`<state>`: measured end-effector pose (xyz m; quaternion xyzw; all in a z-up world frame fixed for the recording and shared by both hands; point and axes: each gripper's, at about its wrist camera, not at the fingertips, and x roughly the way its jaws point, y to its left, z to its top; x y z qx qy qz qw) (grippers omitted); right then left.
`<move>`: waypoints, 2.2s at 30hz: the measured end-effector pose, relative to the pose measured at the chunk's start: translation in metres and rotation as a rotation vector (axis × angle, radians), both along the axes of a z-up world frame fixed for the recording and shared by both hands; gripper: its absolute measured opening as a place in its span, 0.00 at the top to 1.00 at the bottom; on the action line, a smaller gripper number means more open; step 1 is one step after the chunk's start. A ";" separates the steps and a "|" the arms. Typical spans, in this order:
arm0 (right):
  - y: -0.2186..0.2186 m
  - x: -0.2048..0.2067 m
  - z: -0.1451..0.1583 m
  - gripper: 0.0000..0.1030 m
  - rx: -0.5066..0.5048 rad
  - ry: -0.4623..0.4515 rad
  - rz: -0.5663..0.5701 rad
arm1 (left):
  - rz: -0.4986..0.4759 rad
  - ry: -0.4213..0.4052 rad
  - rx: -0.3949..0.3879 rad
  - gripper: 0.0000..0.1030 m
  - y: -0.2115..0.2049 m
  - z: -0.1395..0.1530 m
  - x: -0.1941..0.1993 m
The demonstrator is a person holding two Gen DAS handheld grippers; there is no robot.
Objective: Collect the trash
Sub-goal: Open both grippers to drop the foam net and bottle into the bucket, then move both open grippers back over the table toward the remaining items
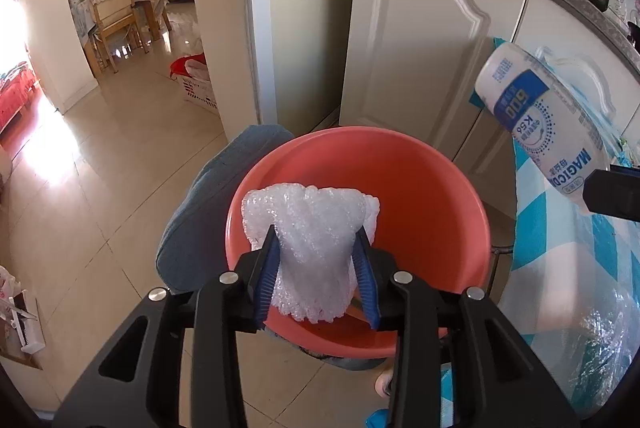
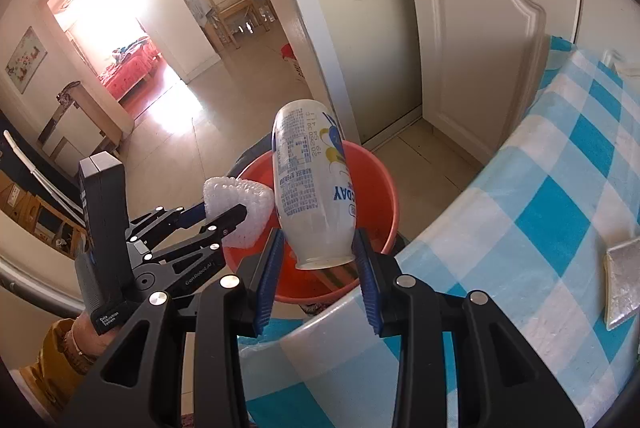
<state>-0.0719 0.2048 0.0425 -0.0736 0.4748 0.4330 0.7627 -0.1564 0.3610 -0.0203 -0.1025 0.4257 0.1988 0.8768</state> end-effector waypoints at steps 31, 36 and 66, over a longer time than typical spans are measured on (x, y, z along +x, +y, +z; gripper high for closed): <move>-0.106 0.000 0.019 0.15 0.091 -0.118 -0.236 | -0.048 -0.044 0.227 0.11 -0.050 0.046 0.021; -0.127 -0.003 0.024 0.15 0.104 -0.119 -0.283 | -0.091 -0.066 0.233 0.10 -0.071 0.058 0.024; -0.343 -0.013 0.018 0.15 0.158 -0.159 -0.736 | -0.431 -0.081 0.194 0.09 -0.230 0.070 0.054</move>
